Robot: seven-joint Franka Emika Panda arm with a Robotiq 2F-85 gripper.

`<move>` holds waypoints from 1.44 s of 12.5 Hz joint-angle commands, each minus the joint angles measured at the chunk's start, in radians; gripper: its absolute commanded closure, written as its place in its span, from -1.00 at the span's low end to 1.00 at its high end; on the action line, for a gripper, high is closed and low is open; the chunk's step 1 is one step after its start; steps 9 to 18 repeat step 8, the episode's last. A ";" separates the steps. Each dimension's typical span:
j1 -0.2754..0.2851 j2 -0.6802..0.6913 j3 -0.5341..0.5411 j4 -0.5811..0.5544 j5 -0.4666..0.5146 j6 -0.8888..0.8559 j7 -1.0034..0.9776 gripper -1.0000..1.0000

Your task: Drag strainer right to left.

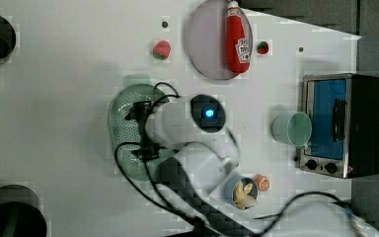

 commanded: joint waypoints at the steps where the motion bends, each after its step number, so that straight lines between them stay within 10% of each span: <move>1: -0.006 -0.204 -0.121 0.011 0.010 -0.103 -0.259 -1.00; 8: -0.041 -0.626 -0.514 0.021 -0.120 -0.482 -0.895 -1.00; 18: -0.041 -0.626 -0.514 0.021 -0.120 -0.482 -0.895 -1.00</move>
